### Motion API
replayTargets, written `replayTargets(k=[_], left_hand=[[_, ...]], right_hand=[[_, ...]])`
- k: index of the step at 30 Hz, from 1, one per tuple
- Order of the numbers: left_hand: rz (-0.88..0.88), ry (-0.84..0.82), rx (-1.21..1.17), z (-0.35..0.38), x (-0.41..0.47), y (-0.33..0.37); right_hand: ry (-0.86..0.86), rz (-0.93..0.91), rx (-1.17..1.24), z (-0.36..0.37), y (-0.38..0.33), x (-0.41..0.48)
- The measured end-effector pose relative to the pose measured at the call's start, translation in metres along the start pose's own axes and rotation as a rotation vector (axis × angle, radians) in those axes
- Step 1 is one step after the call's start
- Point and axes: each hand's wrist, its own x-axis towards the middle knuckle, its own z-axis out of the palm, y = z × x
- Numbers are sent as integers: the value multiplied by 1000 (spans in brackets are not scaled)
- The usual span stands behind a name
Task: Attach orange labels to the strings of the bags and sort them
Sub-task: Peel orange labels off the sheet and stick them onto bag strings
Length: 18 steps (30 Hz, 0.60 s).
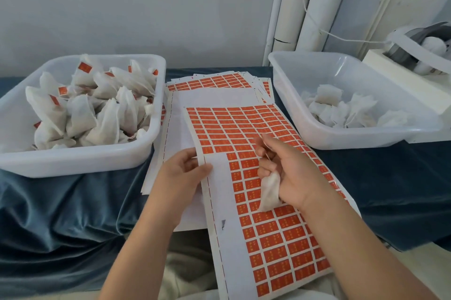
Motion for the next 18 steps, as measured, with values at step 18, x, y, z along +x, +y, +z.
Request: replayTargets(k=[18], left_hand=[[509, -82, 523, -9, -30, 27]], right_hand=[[93, -1075, -1542, 37, 18, -26]])
